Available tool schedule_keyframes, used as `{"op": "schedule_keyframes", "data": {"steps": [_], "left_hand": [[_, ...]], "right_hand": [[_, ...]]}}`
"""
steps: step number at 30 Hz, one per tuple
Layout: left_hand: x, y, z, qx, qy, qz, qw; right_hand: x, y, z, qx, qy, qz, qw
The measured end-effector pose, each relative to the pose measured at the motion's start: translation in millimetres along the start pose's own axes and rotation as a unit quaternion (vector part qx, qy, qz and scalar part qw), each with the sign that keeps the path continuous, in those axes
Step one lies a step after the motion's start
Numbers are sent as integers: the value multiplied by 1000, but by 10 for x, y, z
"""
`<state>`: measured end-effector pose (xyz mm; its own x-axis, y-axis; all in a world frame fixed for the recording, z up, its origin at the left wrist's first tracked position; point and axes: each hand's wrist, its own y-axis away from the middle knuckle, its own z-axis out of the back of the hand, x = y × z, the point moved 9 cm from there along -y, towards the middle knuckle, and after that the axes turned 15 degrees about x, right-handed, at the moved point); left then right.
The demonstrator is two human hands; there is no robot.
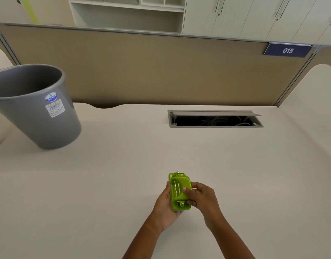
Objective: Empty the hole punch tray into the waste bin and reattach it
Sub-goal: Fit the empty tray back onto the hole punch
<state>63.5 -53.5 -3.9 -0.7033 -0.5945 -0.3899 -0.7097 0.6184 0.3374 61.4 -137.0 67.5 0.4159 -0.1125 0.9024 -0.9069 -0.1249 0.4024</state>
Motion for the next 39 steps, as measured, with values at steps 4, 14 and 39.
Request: {"op": "schedule_keyframes", "data": {"steps": [4, 14, 39], "left_hand": [[-23, 15, 5, 0, -21, -1, 1000], [-96, 48, 12, -3, -88, 5, 996], [-103, 51, -6, 12, -242, 34, 970]], "right_hand": [[-8, -8, -16, 12, -4, 0, 1000], [35, -37, -155, 69, 34, -21, 997], [-41, -450, 297, -6, 91, -133, 987]]}}
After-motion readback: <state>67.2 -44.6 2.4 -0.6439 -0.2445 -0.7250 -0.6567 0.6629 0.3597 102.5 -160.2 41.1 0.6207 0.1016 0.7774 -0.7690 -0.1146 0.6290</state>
